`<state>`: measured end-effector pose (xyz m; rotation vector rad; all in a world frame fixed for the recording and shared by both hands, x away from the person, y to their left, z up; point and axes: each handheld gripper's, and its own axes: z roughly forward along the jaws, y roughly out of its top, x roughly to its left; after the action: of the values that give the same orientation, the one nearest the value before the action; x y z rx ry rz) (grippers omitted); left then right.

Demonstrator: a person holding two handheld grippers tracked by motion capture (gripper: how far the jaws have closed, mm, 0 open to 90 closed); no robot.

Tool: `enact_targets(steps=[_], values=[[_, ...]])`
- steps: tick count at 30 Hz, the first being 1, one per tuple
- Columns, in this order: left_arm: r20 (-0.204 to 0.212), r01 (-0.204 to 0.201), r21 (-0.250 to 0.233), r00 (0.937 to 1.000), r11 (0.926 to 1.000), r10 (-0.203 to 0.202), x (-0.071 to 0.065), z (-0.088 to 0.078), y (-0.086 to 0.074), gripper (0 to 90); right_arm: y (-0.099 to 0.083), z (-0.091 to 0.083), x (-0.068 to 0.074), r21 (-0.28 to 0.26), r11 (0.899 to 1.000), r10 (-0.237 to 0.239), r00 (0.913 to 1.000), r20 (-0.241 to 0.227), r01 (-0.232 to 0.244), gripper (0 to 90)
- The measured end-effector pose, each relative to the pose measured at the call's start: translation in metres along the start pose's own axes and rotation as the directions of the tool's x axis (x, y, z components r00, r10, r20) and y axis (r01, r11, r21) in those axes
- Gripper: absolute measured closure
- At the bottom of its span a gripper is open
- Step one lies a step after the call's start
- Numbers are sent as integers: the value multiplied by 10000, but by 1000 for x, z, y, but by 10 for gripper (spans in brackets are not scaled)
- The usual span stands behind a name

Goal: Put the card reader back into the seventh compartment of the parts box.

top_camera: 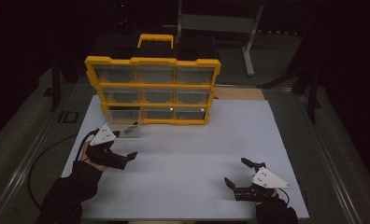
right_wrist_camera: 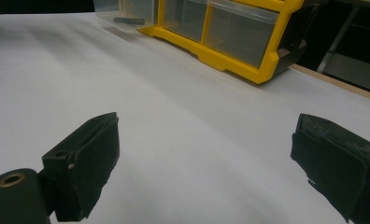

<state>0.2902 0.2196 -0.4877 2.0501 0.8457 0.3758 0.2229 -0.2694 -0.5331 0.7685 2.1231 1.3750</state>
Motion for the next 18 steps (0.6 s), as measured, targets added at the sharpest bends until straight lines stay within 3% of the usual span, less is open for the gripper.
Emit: enact_targets(steps=[11, 18], values=[[248, -230, -50, 9994, 9997, 231, -18, 0, -16, 0, 0, 0, 0, -34, 10000, -25, 10000, -23, 25, 80], [386, -167, -56, 9991, 9998, 169, -22, 1, -27, 0, 0, 0, 0, -20, 10000, -32, 10000, -16, 32, 80]])
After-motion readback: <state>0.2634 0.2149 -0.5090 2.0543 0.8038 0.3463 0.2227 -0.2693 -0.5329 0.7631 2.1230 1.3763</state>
